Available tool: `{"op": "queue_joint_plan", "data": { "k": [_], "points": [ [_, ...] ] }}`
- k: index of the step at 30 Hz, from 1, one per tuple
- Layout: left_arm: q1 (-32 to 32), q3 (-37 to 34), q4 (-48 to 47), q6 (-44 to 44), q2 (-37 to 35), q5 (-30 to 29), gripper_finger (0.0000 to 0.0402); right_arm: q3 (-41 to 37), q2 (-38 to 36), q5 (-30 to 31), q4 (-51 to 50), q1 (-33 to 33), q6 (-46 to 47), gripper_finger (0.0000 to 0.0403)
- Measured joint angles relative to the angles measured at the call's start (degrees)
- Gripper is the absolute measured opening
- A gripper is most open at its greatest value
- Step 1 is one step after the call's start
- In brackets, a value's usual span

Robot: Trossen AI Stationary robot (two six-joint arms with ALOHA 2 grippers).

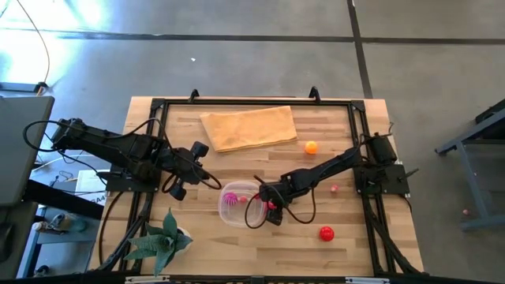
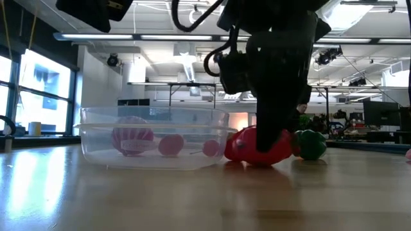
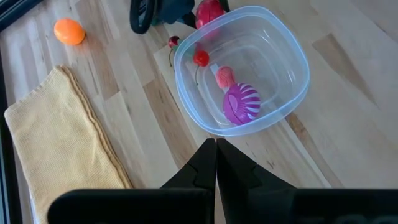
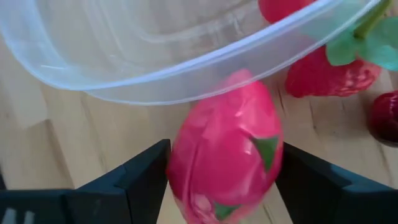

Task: Pick and placing Produce into tupperware
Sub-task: Put the pink dragon fruit into the transparent bin

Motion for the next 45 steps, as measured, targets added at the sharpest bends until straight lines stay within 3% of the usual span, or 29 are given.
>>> {"op": "queue_joint_plan", "data": {
  "k": [9, 18, 28, 38, 45],
  "points": [
    [0.0, 0.0, 0.0, 0.0, 0.0, 0.0, 0.0003, 0.0, 0.1, 2.4, 0.1, 0.1, 0.0, 0.0259],
    [0.0, 0.0, 0.0, 0.0, 0.0, 0.0, 0.0003, -0.1, 0.2, 3.2, 0.1, 0.0, -0.5, 0.0222],
    [0.0, 0.0, 0.0, 0.0, 0.0, 0.0, 0.0003, -0.2, -0.3, 3.0, -0.3, 0.9, -2.0, 0.022],
    [0.0, 0.0, 0.0, 0.0, 0.0, 0.0, 0.0003, -0.4, -5.5, 4.9, -5.6, 1.4, -2.5, 0.022],
    [0.0, 0.0, 0.0, 0.0, 0.0, 0.0, 0.0003, -0.3, -13.6, 7.0, -6.2, 1.7, -2.3, 0.022]
  ]
}}
